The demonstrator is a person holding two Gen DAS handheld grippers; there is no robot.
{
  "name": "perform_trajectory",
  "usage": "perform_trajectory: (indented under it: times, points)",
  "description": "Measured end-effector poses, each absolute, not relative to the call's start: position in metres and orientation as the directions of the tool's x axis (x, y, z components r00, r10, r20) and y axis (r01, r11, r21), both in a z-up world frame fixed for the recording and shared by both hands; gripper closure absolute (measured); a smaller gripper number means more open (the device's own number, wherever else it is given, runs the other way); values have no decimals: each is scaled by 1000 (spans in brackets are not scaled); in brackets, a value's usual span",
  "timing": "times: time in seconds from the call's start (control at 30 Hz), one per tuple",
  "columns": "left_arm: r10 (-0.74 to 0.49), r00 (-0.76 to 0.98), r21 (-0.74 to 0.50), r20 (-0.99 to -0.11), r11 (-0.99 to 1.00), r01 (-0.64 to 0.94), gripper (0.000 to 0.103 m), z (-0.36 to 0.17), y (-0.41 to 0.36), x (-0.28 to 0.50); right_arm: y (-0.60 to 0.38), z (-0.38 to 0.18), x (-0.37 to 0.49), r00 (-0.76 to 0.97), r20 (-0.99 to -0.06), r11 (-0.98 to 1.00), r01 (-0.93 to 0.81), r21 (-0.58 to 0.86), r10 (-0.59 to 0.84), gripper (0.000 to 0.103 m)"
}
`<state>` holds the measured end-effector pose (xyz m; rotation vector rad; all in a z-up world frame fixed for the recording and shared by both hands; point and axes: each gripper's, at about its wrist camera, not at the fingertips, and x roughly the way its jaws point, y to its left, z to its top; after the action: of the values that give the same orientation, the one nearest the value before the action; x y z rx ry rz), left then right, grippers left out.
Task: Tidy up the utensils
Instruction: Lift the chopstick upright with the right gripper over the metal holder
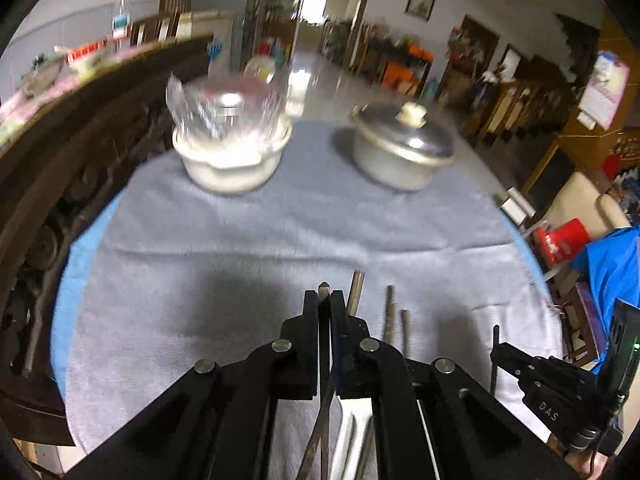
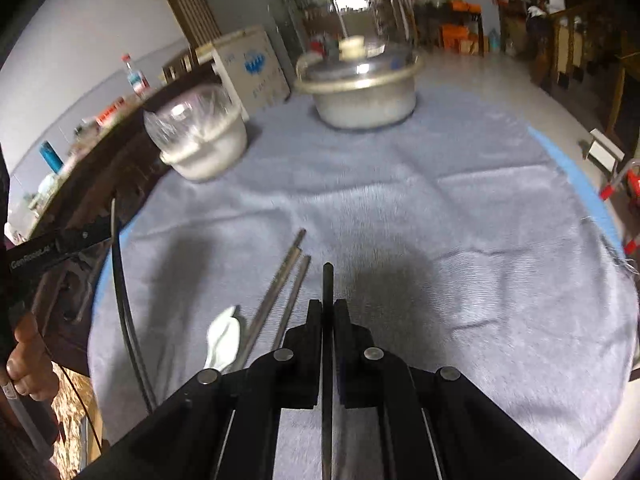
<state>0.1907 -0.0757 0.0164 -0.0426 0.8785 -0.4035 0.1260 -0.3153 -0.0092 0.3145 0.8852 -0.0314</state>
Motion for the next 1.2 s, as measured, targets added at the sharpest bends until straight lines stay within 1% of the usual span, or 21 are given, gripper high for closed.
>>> perform_trajectory:
  times: [0.13,0.3,0.4,0.43,0.53,0.7,0.87,1.1,1.2]
  points:
    - [-417,616,-221,-669,902,370,98,43,-73,167,-309,10,104,703,-707,957,143,252,81,97]
    - [-443,662,-223,-605,892,393,98,71,-63,139,-299,40,76,767,-638,959,127,252,66,97]
    - [-454,703,-216,-548,888,405,98,95,-56,120,-295,55,63,798,-599,960,117,256,63,97]
    - [-450,727,-207,-518,891,405,98,106,-53,111,-294,64,54,816,-576,960,111,256,59,97]
    - [-435,771,-190,-464,900,393,98,127,-46,95,-290,84,37,855,-516,963,98,249,46,97]
    - [-442,820,-204,-364,897,393,98,161,-29,59,-282,121,3,922,-387,969,71,236,27,97]
    - [-483,821,-236,-305,873,426,98,178,-20,21,-272,149,-33,955,-292,965,20,261,59,97]
    - [-534,800,-251,-275,843,476,98,182,-20,-24,-248,167,-72,963,-240,966,-61,253,123,97]
    - [-550,786,-258,-282,833,490,98,177,-22,-34,-242,166,-80,955,-249,961,-90,263,158,97]
